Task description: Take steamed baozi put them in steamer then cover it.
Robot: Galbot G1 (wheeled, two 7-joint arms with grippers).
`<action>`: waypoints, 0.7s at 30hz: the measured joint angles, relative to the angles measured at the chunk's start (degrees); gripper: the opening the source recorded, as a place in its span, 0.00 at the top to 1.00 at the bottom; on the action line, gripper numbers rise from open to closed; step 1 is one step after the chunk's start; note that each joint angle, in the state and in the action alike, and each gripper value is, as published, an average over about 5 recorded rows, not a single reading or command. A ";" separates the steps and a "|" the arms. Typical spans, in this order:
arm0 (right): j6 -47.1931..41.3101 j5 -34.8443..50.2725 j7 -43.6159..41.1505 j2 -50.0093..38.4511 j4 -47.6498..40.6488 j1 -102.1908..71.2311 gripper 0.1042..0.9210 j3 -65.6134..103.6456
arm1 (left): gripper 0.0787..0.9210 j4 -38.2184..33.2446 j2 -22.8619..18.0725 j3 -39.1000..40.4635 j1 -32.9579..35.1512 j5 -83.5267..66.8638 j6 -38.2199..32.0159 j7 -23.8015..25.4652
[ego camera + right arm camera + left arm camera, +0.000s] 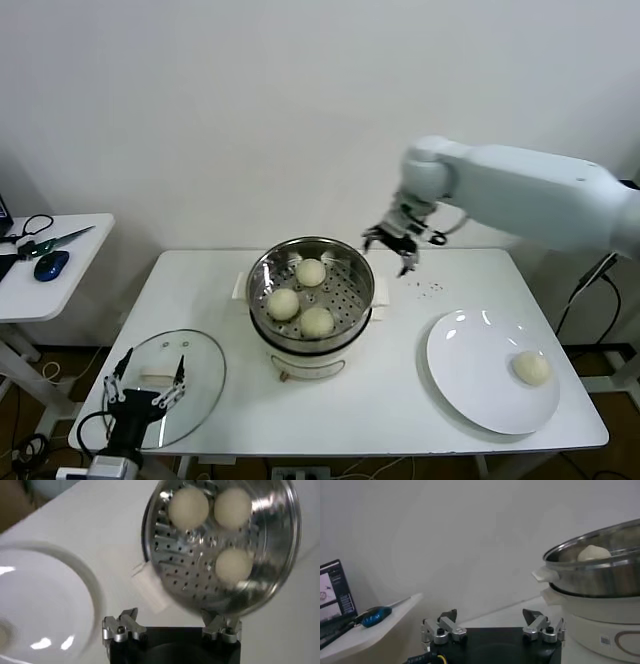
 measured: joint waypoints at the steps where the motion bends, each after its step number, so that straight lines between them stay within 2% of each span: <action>1: -1.27 0.29 0.01 -1.90 0.27 -0.92 0.12 0.35 | 0.12 -0.05 0.00 0.00 -0.02 0.04 0.04 0.00; 11: -7.74 -3.46 -1.50 -17.10 0.17 -17.39 0.12 11.57 | 0.12 -0.29 -0.05 0.17 0.42 0.80 0.19 0.03; 21: -8.22 -10.98 -1.68 -22.68 -3.81 -33.21 0.12 23.58 | 0.12 -0.25 -0.25 0.45 0.64 1.47 0.42 0.03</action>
